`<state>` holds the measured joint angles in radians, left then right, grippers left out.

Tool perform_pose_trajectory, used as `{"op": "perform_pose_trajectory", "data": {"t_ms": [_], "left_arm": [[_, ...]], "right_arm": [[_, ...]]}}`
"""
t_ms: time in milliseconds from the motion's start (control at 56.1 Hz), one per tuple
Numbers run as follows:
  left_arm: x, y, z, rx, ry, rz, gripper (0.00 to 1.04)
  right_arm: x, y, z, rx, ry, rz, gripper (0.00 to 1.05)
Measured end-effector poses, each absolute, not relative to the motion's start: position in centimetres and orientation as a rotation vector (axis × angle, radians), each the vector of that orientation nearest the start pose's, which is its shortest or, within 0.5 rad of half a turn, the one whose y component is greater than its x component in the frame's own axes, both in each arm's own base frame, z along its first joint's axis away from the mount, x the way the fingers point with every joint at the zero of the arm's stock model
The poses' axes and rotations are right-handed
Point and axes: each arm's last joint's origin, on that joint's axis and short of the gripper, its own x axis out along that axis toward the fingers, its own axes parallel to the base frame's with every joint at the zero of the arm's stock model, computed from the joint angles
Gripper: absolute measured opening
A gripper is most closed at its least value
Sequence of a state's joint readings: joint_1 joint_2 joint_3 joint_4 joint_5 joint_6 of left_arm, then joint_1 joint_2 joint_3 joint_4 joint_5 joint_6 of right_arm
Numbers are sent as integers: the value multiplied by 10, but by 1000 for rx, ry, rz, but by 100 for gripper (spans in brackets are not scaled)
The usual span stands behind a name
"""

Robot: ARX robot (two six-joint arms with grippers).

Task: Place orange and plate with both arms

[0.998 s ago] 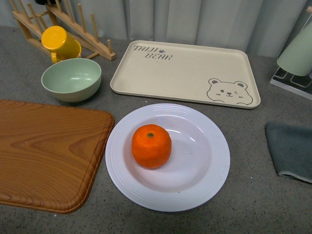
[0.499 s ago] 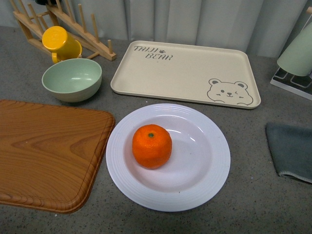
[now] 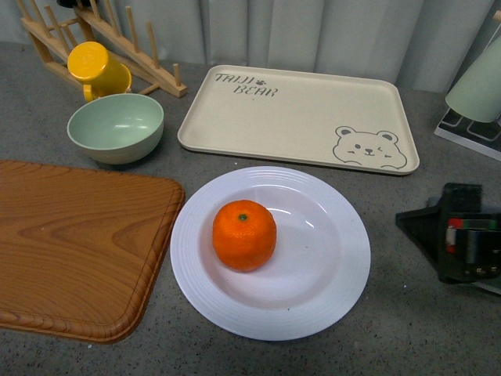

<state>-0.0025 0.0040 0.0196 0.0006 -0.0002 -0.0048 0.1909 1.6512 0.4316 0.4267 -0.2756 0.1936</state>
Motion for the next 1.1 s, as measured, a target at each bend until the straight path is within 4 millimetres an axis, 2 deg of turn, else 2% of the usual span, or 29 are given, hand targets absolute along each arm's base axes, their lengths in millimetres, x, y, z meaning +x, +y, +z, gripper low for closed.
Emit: {"op": "perform_pose_trajectory", "data": {"t_ms": [178, 481, 642, 731, 998, 1034, 1105], "left_arm": [[97, 0, 170, -5, -16, -2, 98], [97, 0, 170, -5, -16, -2, 98], [97, 0, 170, -5, -16, -2, 98], [97, 0, 170, -5, -16, -2, 98], [97, 0, 170, -5, -16, -2, 98], [97, 0, 170, -5, -16, -2, 98], [97, 0, 170, -5, -16, -2, 98]], "right_arm": [[259, 61, 66, 360, 998, 387, 95], [280, 72, 48, 567, 1120, 402, 95], [289, 80, 36, 759, 1214, 447, 95], [297, 83, 30, 850, 1254, 414, 95], [305, 85, 26, 895, 1273, 384, 95], [305, 85, 26, 894, 1276, 375, 93], [305, 84, 24, 888, 1288, 355, 81]]}}
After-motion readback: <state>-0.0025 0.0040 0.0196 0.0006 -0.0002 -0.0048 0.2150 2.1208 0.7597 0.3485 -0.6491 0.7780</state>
